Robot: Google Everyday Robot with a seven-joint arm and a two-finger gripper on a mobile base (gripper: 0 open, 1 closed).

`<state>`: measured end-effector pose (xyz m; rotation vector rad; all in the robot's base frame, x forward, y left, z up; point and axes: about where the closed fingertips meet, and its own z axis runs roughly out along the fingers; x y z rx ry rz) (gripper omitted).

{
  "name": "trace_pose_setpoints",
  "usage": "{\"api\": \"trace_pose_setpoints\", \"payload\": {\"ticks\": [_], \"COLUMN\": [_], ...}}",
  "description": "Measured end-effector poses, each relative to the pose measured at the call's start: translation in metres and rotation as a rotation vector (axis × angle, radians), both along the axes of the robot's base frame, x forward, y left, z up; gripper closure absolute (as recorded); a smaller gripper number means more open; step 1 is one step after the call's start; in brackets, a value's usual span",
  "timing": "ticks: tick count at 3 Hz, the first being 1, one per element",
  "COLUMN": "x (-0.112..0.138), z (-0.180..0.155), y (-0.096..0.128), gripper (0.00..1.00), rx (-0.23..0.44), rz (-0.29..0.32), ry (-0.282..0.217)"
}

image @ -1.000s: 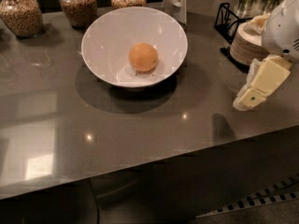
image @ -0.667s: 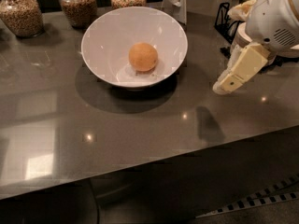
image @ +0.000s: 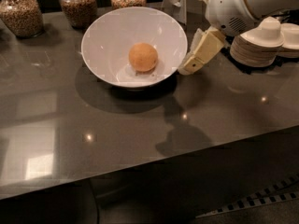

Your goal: Pick orange from white bowl

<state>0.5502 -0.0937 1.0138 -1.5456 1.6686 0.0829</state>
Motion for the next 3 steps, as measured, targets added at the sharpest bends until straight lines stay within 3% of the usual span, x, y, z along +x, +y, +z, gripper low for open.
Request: {"api": "trace_pose_setpoints", "payload": {"ticks": [1, 3], "x": [0.003, 0.062], "z": [-0.005, -0.040], "y": [0.001, 0.034], "gripper": [0.00, 0.00], "rx": [-0.002, -0.026], "rz": [0.003, 0.065], "ry": [-0.007, -0.024]}}
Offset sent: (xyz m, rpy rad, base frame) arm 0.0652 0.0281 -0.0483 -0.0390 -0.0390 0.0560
